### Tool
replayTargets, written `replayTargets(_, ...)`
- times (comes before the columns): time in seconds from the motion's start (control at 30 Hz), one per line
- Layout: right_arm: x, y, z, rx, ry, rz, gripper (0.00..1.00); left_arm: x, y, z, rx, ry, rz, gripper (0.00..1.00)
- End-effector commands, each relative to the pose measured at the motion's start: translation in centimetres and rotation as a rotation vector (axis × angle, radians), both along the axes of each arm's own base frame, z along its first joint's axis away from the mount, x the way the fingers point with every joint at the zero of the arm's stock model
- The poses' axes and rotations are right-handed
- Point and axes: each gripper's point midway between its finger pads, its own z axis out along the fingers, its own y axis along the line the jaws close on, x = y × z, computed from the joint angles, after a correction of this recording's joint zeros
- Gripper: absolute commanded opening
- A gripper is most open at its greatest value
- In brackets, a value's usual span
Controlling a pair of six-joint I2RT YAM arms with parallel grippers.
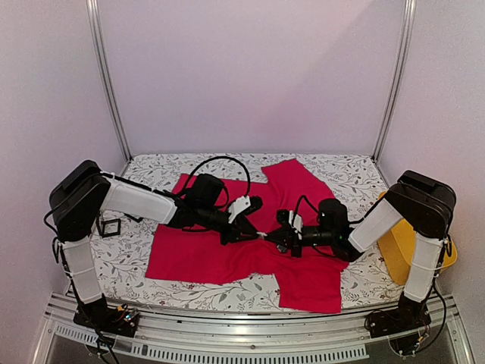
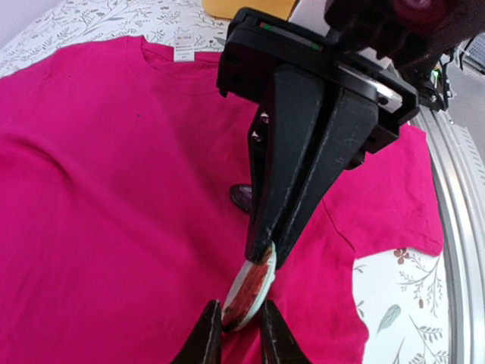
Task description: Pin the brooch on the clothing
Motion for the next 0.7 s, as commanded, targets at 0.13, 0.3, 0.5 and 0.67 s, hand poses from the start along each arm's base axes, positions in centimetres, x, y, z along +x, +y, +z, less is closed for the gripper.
replayTargets(0.13,-0.4,0.6,2.2,0.04,-0.043,0.047,0.0,-0.7,-0.9,0.6,-0.018,-0.021,-0.036,0.07)
replayTargets(0.3,0.1,0.5,2.3,0.035,-0.042,0.018,0.05,-0.6,-0.8,0.6,-0.009,-0.01,-0.029,0.0)
replayTargets(0.5,-0.1,-0.6,1.6,0.0,-0.056,-0.029,0.36,-0.3,-0.1,1.6,-0.041,0.006,0.008,0.0)
replayTargets(0.67,-1.0,-1.1,0.2,-0.034,-0.017,-0.012,0.4,-0.4,0.0,2.0,-0.05,0.026,0.01,0.0)
